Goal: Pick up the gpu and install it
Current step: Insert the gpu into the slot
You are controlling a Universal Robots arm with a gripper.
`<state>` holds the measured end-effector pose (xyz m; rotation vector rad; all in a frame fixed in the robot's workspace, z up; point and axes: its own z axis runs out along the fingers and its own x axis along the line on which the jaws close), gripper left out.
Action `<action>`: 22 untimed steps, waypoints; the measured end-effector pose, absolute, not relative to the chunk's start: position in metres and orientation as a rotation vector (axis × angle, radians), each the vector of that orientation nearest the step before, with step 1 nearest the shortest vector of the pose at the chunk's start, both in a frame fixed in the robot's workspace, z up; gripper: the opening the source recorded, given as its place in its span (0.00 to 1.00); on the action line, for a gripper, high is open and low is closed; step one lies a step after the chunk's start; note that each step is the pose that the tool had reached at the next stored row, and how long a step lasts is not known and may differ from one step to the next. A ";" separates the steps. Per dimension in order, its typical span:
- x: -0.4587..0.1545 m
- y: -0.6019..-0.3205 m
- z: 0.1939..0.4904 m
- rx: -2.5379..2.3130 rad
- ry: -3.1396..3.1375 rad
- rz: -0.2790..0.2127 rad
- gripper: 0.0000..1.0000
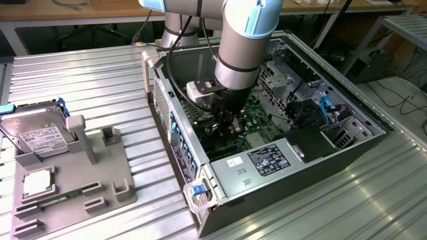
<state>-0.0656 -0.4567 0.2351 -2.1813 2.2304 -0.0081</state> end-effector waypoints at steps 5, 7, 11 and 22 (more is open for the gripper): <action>-0.066 -0.457 0.235 -2.181 2.230 -0.008 0.29; -0.066 -0.457 0.235 -2.181 2.230 -0.008 0.29; -0.069 -0.457 0.236 -2.181 2.230 -0.008 0.29; -0.072 -0.457 0.235 -2.182 2.230 -0.008 0.29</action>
